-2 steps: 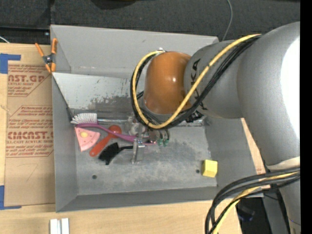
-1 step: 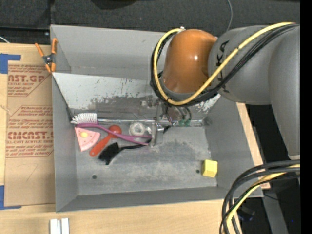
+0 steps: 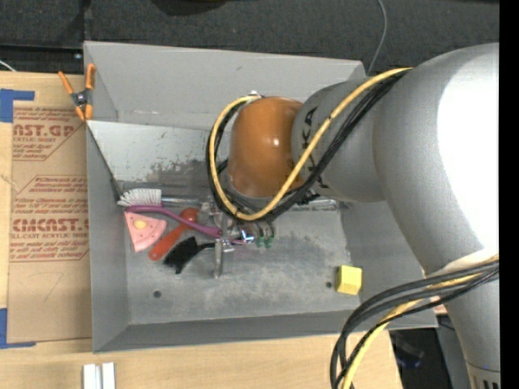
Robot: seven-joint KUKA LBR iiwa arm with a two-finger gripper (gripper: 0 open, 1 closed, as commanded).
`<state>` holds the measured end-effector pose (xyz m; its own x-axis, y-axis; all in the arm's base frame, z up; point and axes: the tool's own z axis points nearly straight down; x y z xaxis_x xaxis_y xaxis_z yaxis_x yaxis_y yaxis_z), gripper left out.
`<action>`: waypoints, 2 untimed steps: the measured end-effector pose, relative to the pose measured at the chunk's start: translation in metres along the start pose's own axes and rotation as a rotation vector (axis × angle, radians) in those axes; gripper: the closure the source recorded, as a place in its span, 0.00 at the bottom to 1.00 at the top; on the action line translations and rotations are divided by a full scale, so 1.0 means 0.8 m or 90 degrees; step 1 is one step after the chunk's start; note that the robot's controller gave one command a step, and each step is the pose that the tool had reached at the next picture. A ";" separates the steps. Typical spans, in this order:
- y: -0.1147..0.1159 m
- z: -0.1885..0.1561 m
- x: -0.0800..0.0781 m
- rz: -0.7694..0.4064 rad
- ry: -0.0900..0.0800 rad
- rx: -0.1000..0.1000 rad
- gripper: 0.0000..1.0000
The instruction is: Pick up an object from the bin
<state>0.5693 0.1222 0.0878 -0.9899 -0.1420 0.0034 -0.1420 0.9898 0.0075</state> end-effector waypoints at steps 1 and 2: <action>-0.027 0.015 -0.027 -0.024 -0.018 0.005 0.00; -0.020 0.015 -0.019 -0.014 -0.014 0.004 0.00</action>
Offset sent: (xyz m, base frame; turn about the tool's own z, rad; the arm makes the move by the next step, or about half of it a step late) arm 0.0000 -0.0005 -0.0118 0.0058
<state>0.5865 0.1083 0.0754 -0.9863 -0.1637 -0.0180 -0.1637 0.9865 0.0018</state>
